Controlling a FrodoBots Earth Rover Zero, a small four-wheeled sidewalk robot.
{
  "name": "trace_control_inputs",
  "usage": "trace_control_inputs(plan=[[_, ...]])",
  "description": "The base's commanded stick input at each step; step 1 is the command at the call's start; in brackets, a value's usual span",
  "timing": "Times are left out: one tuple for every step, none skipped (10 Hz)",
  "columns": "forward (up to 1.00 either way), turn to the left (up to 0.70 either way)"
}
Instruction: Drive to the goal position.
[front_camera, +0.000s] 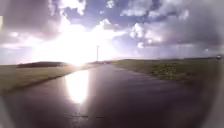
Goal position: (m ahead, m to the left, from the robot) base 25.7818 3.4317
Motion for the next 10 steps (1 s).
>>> trace_control_inputs(plan=[[0.70,0.00],[0.70,0.00],[0.70,0.00],[0.70,0.00],[0.70,0.00],[0.70,0.00],[0.70,0.00],[0.70,0.00],[0.70,0.00],[0.70,0.00]])
